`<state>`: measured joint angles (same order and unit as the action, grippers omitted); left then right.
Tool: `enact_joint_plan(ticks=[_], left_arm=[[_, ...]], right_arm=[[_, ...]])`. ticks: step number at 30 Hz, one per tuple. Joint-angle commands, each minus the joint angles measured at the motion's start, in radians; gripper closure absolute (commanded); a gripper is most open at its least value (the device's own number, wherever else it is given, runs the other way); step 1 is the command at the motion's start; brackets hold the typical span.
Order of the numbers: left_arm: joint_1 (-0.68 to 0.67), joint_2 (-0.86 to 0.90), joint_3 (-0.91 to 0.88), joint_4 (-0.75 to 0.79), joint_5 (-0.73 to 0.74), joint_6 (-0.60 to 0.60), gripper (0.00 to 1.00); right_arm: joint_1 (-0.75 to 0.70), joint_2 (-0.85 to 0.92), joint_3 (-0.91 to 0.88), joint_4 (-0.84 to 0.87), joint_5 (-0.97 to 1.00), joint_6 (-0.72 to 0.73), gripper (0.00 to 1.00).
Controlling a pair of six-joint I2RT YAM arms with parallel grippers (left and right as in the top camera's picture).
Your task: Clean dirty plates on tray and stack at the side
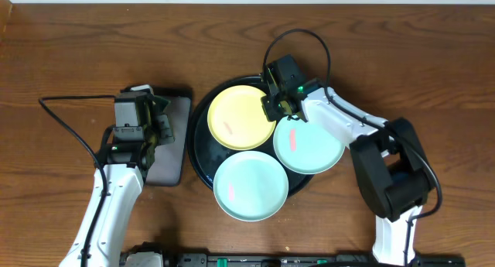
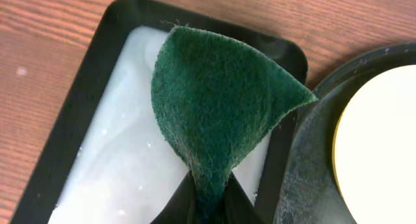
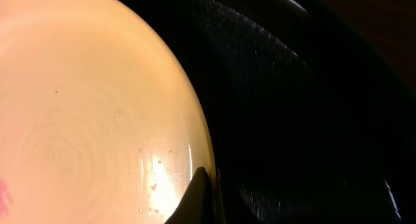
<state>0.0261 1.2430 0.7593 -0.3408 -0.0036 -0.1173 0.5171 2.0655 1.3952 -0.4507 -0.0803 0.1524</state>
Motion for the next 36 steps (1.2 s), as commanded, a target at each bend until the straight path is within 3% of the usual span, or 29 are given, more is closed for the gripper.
enact_joint_plan(ticks=[1, 15, 18, 20, 36], left_arm=[[0.0, -0.003, -0.004, 0.01, -0.005, 0.038, 0.93], [0.0, -0.003, -0.003, 0.012, 0.019, 0.038, 0.93], [0.0, -0.003, 0.008, 0.009, 0.019, 0.038, 0.92], [0.0, -0.003, 0.021, 0.003, 0.019, 0.037, 0.93], [0.002, 0.031, 0.19, -0.235, 0.017, 0.003, 0.93]], right_arm=[[0.026, -0.063, 0.005, -0.007, 0.005, -0.008, 0.99], [0.028, -0.044, 0.002, -0.005, 0.027, 0.019, 0.9], [0.028, -0.034, 0.002, -0.001, 0.027, 0.019, 0.71], [0.028, -0.026, 0.002, 0.0, 0.027, 0.019, 0.67], [0.029, -0.018, 0.002, 0.008, 0.027, 0.018, 0.68]])
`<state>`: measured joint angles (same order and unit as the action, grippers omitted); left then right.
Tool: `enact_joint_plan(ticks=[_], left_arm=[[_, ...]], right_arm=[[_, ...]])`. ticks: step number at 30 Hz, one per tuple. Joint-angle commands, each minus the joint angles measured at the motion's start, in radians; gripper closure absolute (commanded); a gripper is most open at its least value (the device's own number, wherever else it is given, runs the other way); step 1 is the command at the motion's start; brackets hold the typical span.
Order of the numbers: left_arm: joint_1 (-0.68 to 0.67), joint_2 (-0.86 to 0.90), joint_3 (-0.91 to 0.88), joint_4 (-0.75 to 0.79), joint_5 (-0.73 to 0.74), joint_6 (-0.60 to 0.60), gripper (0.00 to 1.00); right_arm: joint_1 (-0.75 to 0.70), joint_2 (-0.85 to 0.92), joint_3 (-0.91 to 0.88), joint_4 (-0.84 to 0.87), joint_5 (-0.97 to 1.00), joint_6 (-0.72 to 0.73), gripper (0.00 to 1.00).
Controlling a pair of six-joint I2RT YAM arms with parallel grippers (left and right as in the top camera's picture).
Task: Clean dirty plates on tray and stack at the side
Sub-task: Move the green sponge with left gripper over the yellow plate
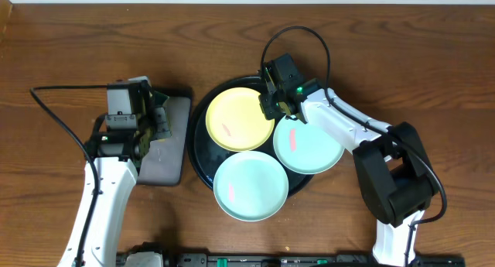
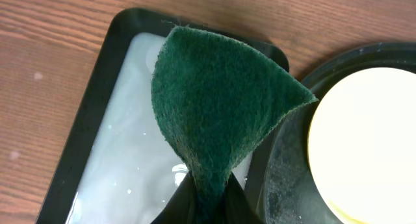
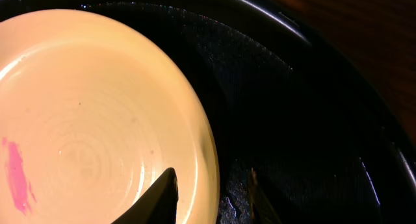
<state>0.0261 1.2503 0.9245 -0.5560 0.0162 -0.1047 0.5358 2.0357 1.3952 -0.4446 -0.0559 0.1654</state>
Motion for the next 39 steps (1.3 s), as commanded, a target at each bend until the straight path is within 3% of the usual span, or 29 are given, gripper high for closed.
enact_joint_plan(ticks=[1, 14, 39], left_arm=[[0.002, 0.035, 0.025, -0.029, -0.003, -0.009, 0.93], [0.0, 0.148, 0.025, 0.018, -0.001, -0.009, 0.92], [0.0, 0.149, 0.022, 0.086, 0.003, 0.006, 0.92]], right_arm=[[0.01, 0.012, 0.002, 0.002, 0.003, 0.005, 0.67], [0.009, 0.012, 0.002, 0.003, 0.003, 0.002, 0.68], [0.009, 0.012, 0.001, 0.006, 0.003, 0.002, 0.68]])
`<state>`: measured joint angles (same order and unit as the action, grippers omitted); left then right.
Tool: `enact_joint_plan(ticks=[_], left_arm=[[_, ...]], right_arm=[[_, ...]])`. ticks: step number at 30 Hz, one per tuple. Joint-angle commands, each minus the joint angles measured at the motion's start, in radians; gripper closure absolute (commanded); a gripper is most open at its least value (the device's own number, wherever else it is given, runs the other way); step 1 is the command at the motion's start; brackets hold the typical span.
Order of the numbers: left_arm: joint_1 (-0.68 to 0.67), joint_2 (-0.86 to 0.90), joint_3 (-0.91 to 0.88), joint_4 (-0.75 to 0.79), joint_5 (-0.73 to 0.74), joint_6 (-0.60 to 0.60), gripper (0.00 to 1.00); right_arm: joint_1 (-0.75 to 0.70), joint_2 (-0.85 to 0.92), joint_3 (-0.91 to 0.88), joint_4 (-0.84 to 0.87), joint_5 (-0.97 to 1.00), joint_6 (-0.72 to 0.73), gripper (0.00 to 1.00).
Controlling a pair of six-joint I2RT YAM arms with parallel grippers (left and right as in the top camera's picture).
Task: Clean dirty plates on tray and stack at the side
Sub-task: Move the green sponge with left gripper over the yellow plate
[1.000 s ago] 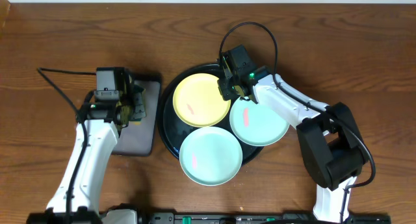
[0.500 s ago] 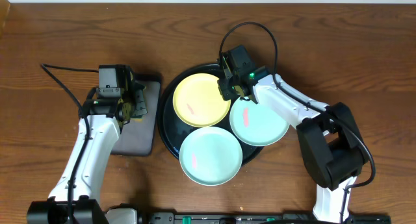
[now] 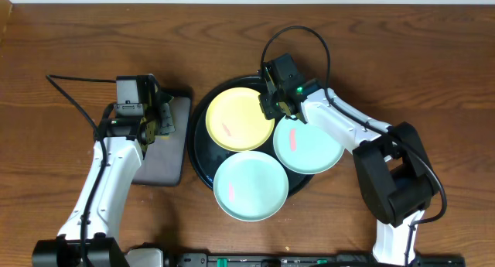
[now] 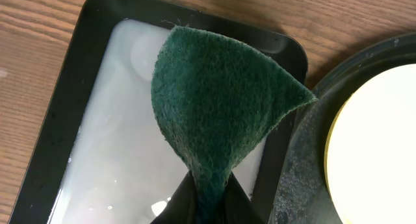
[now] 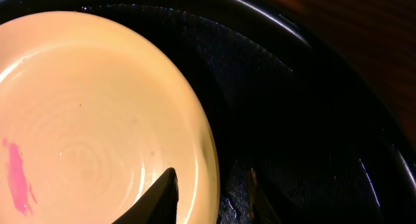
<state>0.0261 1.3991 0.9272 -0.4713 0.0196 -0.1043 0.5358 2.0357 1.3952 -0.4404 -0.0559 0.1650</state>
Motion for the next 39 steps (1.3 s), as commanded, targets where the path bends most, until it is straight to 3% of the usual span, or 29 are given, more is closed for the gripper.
enact_joint_plan(ticks=[1, 5, 9, 19, 21, 29, 32, 36, 39], left_arm=[[-0.003, 0.0, 0.019, -0.002, 0.013, 0.005, 0.93], [-0.029, 0.0, 0.019, 0.002, 0.075, 0.005, 0.93], [-0.067, 0.0, 0.019, 0.017, 0.078, -0.072, 0.93], [-0.153, 0.0, 0.019, 0.1, 0.153, -0.358, 0.93], [-0.172, 0.006, 0.019, 0.093, 0.153, -0.407, 0.93], [-0.254, 0.069, 0.019, 0.116, 0.153, -0.448, 0.93], [-0.282, 0.115, 0.019, 0.142, 0.152, -0.466, 0.93], [-0.301, 0.165, 0.019, 0.19, 0.152, -0.523, 0.93], [-0.316, 0.197, 0.019, 0.223, 0.153, -0.537, 0.93]], right_arm=[[0.009, 0.012, 0.001, 0.003, 0.003, 0.002, 0.69], [0.009, 0.012, -0.002, 0.003, 0.003, 0.002, 0.68], [0.009, 0.012, -0.003, 0.003, 0.003, 0.002, 0.57], [0.01, 0.013, -0.046, 0.07, 0.003, 0.003, 0.6], [0.009, 0.013, -0.066, 0.1, 0.003, 0.002, 0.56], [0.009, 0.013, -0.09, 0.144, 0.003, 0.002, 0.55], [0.01, 0.013, -0.107, 0.172, 0.003, 0.003, 0.59], [0.01, 0.013, -0.13, 0.206, 0.002, 0.003, 0.76], [0.009, 0.013, -0.134, 0.213, 0.003, 0.003, 0.78]])
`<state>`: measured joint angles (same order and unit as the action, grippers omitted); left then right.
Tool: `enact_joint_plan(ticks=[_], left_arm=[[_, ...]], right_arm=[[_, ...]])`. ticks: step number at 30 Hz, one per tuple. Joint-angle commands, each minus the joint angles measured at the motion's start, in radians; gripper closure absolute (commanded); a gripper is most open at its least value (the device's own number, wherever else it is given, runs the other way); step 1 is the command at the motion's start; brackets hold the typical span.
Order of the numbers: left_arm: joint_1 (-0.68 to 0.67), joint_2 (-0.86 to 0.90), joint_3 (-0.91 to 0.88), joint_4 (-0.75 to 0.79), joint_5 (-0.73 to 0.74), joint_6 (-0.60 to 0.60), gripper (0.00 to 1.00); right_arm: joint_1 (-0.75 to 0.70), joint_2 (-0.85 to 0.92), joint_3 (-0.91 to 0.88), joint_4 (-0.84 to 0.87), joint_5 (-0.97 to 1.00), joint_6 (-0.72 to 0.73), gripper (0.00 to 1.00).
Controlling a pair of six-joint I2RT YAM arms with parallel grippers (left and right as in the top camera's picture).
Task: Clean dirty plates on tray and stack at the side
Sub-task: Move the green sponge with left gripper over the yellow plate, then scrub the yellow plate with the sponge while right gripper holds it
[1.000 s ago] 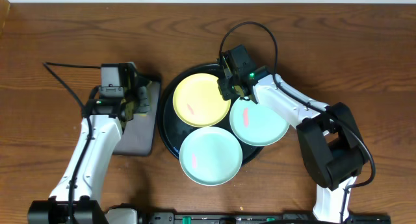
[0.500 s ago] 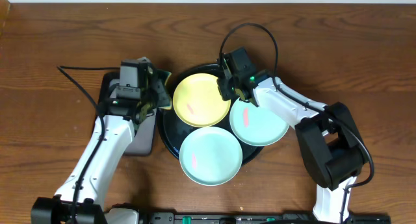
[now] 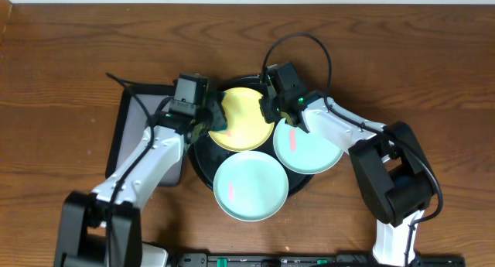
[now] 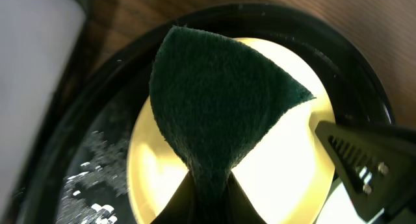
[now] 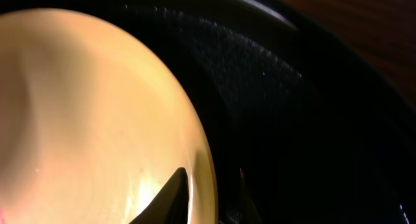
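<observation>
A yellow plate (image 3: 244, 116) lies at the back of the round black tray (image 3: 203, 162). My left gripper (image 3: 213, 118) hangs over its left part, shut on a folded dark green scouring pad (image 4: 221, 100) that hides the plate's middle in the left wrist view. My right gripper (image 3: 270, 106) is at the plate's right rim, open. Its jaws stand either side of the rim (image 5: 207, 165), one finger (image 5: 177, 193) over the plate, the other over the tray. Two pale teal plates (image 3: 309, 147) (image 3: 250, 186) with pink smears also sit on the tray.
A rectangular black tray (image 3: 124, 135) holding whitish water sits left of the round tray, partly under my left arm. Cables loop behind both arms. Bare wooden table (image 3: 62, 66) surrounds the trays.
My left gripper has moved right with the green pad, from over the water tray to over the yellow plate. The right gripper's jaws stand closer together around the plate's rim.
At first my right gripper was shut on the yellow plate's rim while the left held the pad over the water tray. Then the right jaws stood open astride the rim, the left staying at the water tray. Now the pad is above the yellow plate.
</observation>
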<state>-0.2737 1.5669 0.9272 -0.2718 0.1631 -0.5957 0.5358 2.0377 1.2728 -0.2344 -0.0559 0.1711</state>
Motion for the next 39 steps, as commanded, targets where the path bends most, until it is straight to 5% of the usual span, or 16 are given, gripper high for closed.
enact_joint_plan(ticks=[1, 4, 6, 10, 29, 39], left_arm=[[-0.021, 0.036, 0.019, 0.032, 0.009, -0.047, 0.93], [-0.035, 0.043, 0.019, 0.039, 0.01, -0.046, 0.93], [-0.04, 0.042, 0.019, 0.039, 0.01, -0.046, 0.93], [-0.042, 0.042, 0.019, 0.038, 0.01, -0.047, 0.93], [-0.042, -0.064, 0.023, 0.072, 0.043, -0.091, 0.93], [-0.089, -0.071, 0.022, 0.03, -0.111, -0.09, 0.93]], right_arm=[[0.009, 0.011, -0.012, 0.008, 0.002, -0.003, 0.77], [0.01, 0.011, -0.012, 0.01, 0.002, 0.004, 0.61], [0.009, 0.011, -0.012, 0.01, 0.002, 0.008, 0.67], [0.009, 0.011, -0.012, 0.011, 0.003, 0.008, 0.99], [0.016, -0.064, -0.012, -0.054, 0.201, 0.118, 0.99], [0.023, -0.061, -0.014, -0.057, 0.186, 0.139, 0.99]])
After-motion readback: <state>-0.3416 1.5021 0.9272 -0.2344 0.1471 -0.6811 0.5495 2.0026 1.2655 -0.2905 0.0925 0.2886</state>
